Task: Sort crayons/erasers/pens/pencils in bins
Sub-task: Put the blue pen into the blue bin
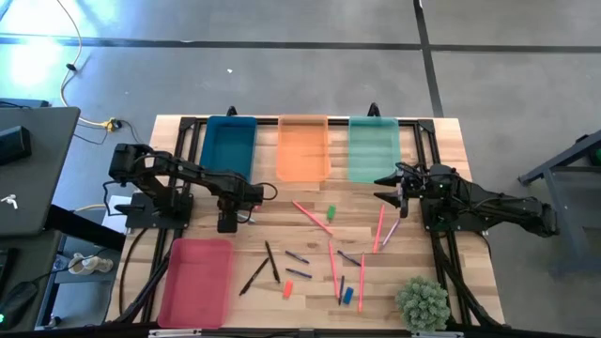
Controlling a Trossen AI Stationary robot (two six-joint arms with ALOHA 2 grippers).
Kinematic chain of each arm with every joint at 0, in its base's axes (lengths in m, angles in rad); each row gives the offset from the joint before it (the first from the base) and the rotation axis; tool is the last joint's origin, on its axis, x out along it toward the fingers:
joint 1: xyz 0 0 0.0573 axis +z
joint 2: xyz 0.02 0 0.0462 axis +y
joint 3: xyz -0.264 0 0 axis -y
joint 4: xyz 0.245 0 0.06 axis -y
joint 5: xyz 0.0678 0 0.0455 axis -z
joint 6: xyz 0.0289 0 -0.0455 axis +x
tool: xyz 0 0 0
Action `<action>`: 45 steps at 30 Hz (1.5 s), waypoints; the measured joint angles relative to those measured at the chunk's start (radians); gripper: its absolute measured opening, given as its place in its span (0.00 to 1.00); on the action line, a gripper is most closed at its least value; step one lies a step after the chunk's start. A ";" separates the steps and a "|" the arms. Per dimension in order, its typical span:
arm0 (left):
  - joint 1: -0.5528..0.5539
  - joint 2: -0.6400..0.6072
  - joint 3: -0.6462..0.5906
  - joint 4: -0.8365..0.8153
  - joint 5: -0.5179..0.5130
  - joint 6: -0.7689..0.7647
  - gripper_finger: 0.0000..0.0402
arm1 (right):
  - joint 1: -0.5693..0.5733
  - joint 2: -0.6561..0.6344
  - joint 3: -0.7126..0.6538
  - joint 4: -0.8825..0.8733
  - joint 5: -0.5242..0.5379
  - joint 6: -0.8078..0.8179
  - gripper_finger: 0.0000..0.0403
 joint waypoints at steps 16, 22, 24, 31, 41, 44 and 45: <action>-0.001 0.001 -0.001 0.017 0.001 0.001 0.12 | 0.000 0.000 0.000 0.000 0.000 0.000 0.54; -0.001 -0.001 -0.001 0.016 0.003 0.001 0.06 | 0.000 0.000 0.000 0.001 0.000 0.000 0.54; -0.001 -0.011 -0.002 0.016 0.003 0.001 0.04 | 0.000 0.000 0.000 0.001 0.000 0.000 0.54; -0.002 -0.059 -0.004 0.030 0.008 -0.001 0.04 | 0.000 0.000 0.000 0.001 0.000 0.000 0.54; -0.002 -0.119 -0.003 0.008 0.018 -0.010 0.04 | 0.000 0.000 0.000 0.000 0.000 0.000 0.54; -0.002 -0.151 -0.003 0.005 0.021 -0.011 0.04 | 0.000 0.000 0.000 -0.001 0.000 0.000 0.54; -0.002 -0.165 -0.003 0.005 0.026 -0.017 0.04 | 0.000 0.000 0.000 -0.001 0.000 0.000 0.54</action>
